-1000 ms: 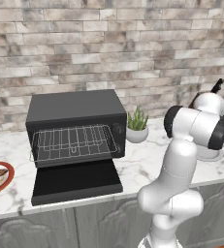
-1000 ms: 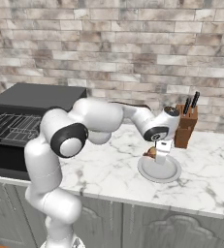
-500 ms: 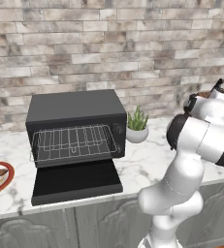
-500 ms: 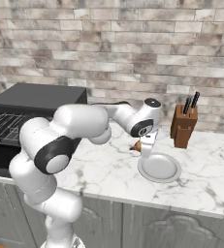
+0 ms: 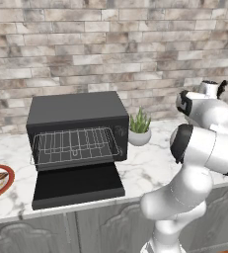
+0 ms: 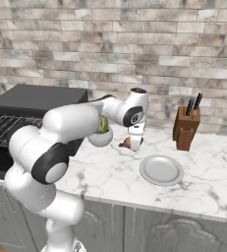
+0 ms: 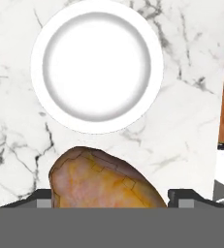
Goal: Open the toaster oven door. Place the baguette on the bottom rack in the toaster oven and place the chicken drumstick on the top rack.
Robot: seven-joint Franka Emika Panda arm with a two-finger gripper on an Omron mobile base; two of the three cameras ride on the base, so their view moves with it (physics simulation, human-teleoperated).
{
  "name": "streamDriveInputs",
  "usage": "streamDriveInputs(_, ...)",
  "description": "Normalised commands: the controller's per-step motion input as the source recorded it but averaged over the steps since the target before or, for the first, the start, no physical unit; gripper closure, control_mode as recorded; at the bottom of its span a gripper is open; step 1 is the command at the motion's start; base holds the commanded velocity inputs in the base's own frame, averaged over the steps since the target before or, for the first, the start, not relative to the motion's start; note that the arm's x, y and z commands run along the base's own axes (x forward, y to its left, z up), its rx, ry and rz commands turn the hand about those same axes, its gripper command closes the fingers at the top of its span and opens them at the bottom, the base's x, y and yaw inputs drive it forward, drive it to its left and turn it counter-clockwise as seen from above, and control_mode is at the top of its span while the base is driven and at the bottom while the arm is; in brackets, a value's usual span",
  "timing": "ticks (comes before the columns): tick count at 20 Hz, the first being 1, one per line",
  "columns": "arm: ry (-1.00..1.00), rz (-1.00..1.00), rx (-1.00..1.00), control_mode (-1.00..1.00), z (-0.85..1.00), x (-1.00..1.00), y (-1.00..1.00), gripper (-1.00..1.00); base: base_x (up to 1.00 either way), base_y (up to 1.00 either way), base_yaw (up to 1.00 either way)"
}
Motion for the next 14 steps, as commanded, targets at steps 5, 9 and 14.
streamDriveInputs(5, 0.02, 0.01, 0.04, -1.00, 0.31, -0.05, 0.32, 1.00, 0.00, 0.00, 0.00)
streamDriveInputs(9, 0.00, 0.00, 0.09, -1.00, 0.15, -0.11, 0.36, 1.00, 0.00, 0.00, 0.00)
streamDriveInputs(14, 0.00, 0.00, 0.04, -1.00, 0.13, -0.08, 0.43, 1.00, 0.00, 0.00, 0.00)
